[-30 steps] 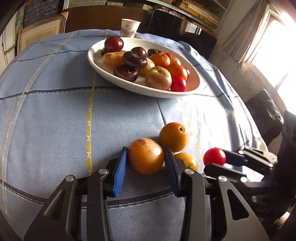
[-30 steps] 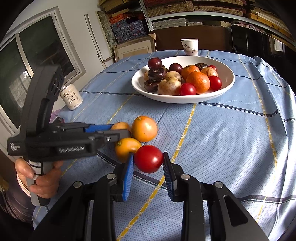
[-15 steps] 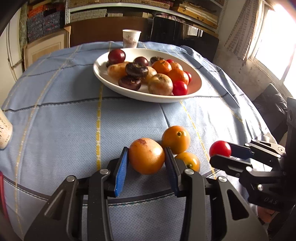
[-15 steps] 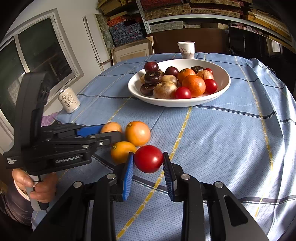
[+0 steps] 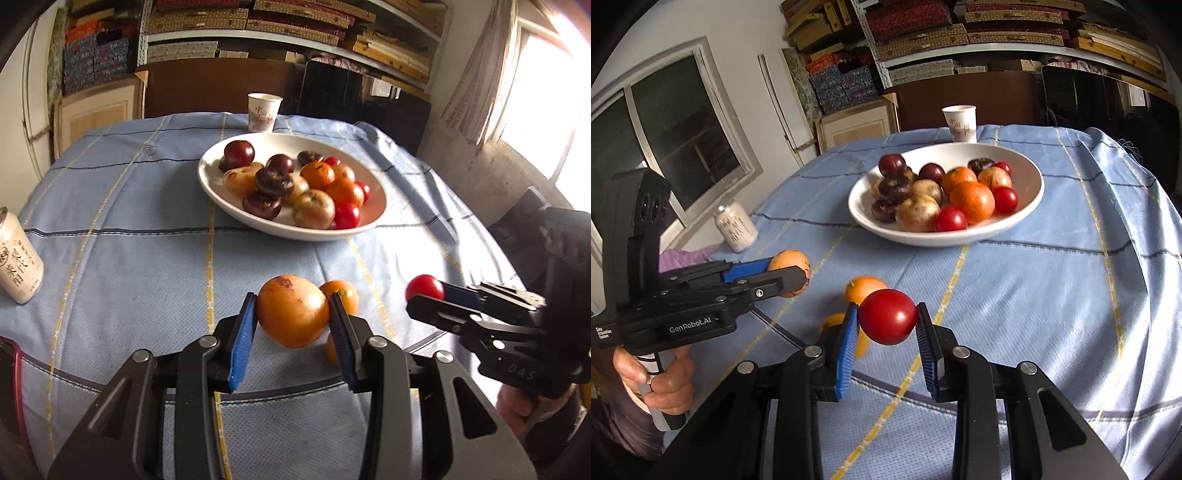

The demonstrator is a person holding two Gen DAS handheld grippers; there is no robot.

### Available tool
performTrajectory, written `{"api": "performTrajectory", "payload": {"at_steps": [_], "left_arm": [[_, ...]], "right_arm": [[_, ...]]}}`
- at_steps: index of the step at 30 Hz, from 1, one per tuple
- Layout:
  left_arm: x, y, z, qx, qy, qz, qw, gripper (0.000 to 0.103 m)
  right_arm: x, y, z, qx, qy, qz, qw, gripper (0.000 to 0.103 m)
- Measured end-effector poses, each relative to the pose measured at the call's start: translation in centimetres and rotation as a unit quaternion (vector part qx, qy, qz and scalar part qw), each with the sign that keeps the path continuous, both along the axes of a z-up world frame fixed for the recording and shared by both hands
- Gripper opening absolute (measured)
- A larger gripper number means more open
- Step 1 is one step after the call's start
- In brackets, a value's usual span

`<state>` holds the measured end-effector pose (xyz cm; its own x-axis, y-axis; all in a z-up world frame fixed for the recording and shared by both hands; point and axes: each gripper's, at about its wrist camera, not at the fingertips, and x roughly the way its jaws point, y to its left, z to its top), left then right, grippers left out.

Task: Organize fruits
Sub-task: 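Carry the tomato and orange onto the white plate and open both grippers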

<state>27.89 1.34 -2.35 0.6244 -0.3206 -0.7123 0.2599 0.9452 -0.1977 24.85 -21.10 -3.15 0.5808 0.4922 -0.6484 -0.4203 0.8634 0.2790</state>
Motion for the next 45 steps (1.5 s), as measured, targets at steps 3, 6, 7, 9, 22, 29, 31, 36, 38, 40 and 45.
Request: {"api": "performTrajectory", "payload": {"at_steps": [3,6,7,9,22,29,31,36,38,40,45], "left_arm": [[0.8,0.1,0.7,0.011,-0.007,0.003,0.9999,0.038],[2.5,0.4,1.6,0.019,-0.011,0.008,0.9997,0.038],[3.0,0.3,1.9,0.020,-0.014,0.009,0.9997,0.038],[4.4,0.2,2.6,0.022,-0.022,0.013,0.9994,0.038],[17.0,-2.8,2.6,0.043,-0.036,0.028,0.9980,0.038],[20.8,-3.5,1.1,0.041,-0.025,0.031,0.9983,0.038],[21.6,-3.9,0.6,0.048,-0.024,0.031,0.9981,0.038],[21.6,-4.4,0.8,0.056,-0.036,0.027,0.9974,0.039],[21.7,-4.3,0.9,0.054,-0.038,0.031,0.9974,0.039],[21.7,-4.1,1.0,0.052,-0.031,0.037,0.9975,0.042],[20.2,-3.3,2.6,0.056,-0.068,0.061,0.9942,0.080]], "right_arm": [[1.0,-0.1,1.1,0.001,-0.007,-0.001,1.000,0.031],[2.5,-0.2,2.3,0.002,-0.020,-0.008,1.000,0.031],[3.0,-0.2,2.6,0.002,-0.025,-0.012,1.000,0.031],[4.5,-0.1,3.1,0.000,-0.039,-0.021,0.999,0.031],[15.8,-0.5,1.8,0.004,-0.037,-0.107,0.994,0.031],[19.3,-0.6,0.7,0.017,-0.024,-0.118,0.993,0.031],[20.0,-0.5,0.5,0.019,-0.020,-0.119,0.993,0.031],[20.9,-0.1,0.2,0.013,-0.017,-0.120,0.993,0.032],[21.0,0.0,0.2,0.013,-0.019,-0.123,0.992,0.031],[21.1,0.0,0.2,0.014,-0.019,-0.125,0.992,0.032],[21.3,-0.4,0.3,0.016,-0.015,-0.136,0.990,0.036]]}}
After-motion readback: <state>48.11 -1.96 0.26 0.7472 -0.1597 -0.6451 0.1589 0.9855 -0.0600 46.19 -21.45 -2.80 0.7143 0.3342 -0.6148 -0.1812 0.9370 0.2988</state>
